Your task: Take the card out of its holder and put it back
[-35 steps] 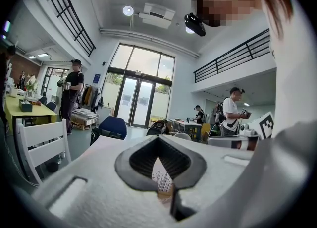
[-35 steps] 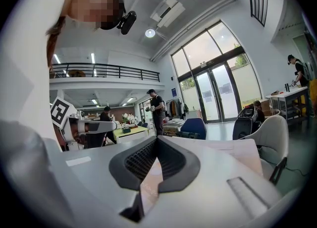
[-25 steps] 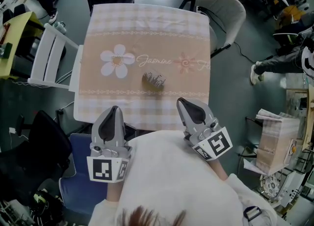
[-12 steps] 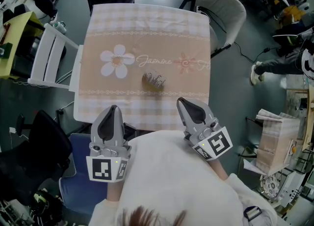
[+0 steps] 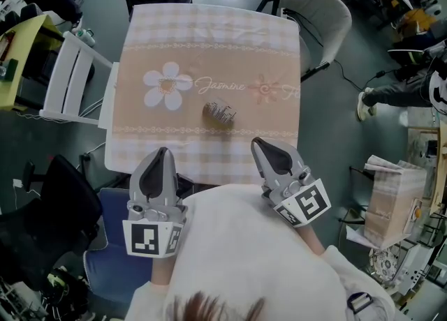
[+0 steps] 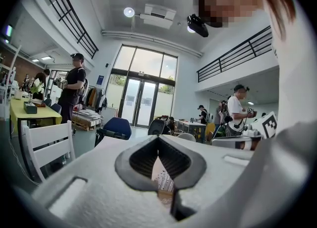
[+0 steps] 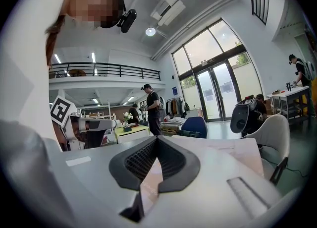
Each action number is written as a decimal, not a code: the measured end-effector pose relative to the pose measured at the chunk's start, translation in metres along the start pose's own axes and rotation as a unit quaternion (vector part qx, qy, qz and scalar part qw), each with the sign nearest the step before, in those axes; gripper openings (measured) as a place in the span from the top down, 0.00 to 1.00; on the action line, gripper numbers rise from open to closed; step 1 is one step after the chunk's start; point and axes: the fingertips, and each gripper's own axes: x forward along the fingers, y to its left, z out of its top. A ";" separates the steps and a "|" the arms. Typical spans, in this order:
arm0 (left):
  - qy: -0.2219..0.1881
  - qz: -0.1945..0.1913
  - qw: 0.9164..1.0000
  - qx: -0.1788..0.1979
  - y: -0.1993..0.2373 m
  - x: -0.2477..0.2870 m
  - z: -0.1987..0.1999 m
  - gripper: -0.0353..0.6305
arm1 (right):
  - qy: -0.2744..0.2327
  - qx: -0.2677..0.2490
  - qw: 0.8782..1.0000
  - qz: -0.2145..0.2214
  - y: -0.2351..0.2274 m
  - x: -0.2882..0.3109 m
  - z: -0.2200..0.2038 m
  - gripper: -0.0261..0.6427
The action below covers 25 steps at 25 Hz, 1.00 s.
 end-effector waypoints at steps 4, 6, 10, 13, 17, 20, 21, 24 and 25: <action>-0.001 -0.001 1.000 -0.001 0.001 -0.001 0.000 0.94 | 0.004 -0.003 1.000 -0.001 0.001 0.001 -0.001 0.97; -0.003 -0.001 1.000 -0.001 0.001 -0.001 0.001 0.94 | 0.006 -0.005 1.000 0.000 0.002 0.001 -0.002 0.97; -0.003 0.001 1.000 -0.002 0.002 -0.001 0.001 0.94 | 0.008 -0.005 1.000 0.001 0.003 0.001 -0.002 0.97; -0.004 0.005 1.000 -0.003 0.004 -0.002 0.001 0.94 | 0.008 -0.005 1.000 0.000 0.002 0.001 -0.002 0.97; -0.005 0.007 1.000 -0.003 0.007 -0.003 0.002 0.94 | 0.008 -0.007 1.000 -0.001 0.002 0.001 -0.002 0.97; -0.007 0.013 1.000 -0.003 0.011 -0.004 0.002 0.94 | 0.008 -0.007 1.000 -0.001 0.003 0.001 -0.002 0.97; -0.008 0.017 1.000 -0.004 0.014 -0.005 0.003 0.94 | 0.008 -0.007 1.000 -0.001 0.003 0.001 -0.002 0.97; -0.009 0.027 1.000 -0.003 0.022 -0.007 0.003 0.94 | 0.008 -0.007 1.000 -0.003 0.002 0.001 -0.003 0.97; -0.009 0.028 1.000 -0.002 0.023 -0.007 0.003 0.94 | 0.009 -0.006 1.000 -0.003 0.002 0.001 -0.004 0.97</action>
